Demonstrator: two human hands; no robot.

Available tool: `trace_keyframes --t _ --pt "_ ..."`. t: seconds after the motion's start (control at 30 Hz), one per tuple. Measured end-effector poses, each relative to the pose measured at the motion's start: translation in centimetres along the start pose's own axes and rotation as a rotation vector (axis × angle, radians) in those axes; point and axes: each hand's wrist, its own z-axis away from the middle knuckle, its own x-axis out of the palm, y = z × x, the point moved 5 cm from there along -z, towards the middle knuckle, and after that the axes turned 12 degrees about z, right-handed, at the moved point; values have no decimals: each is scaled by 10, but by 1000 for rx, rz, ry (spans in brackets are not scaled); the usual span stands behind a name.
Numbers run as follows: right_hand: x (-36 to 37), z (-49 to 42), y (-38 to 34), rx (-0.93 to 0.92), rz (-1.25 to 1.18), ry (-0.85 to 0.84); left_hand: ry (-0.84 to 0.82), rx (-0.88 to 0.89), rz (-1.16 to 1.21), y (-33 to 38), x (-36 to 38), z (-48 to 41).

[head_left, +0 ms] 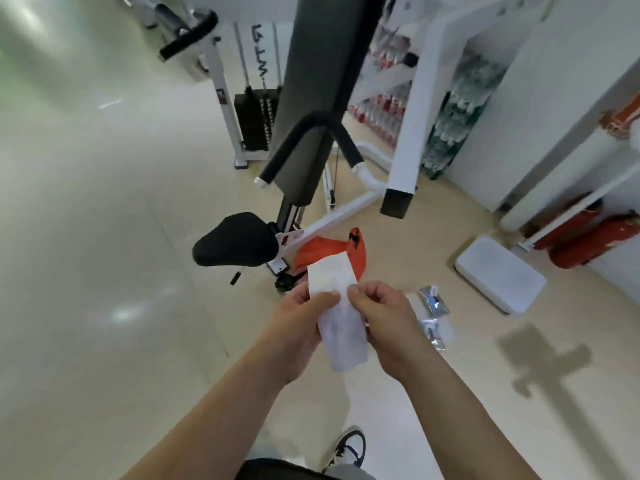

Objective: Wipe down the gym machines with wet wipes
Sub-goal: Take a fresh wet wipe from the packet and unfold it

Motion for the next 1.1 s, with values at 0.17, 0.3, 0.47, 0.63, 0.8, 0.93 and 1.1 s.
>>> trace_keyframes --t 0.17,0.3,0.47,0.63,0.8,0.93,1.1 --pt "147 -1 -34 -46 163 -226 125 113 122 62 -124 44" --pt "286 12 -56 -81 259 -350 154 203 232 123 -237 95" --pt "464 35 -77 -118 303 -479 171 252 265 185 -379 162" --pt "608 54 -94 -76 350 -603 436 406 341 240 -502 217" --pt "722 53 -116 -87 433 -729 646 590 362 297 -588 235" --pt "811 35 -153 -321 586 -716 810 606 343 345 -645 227" --pt "934 18 -203 -311 655 -1058 933 656 373 425 -719 220"
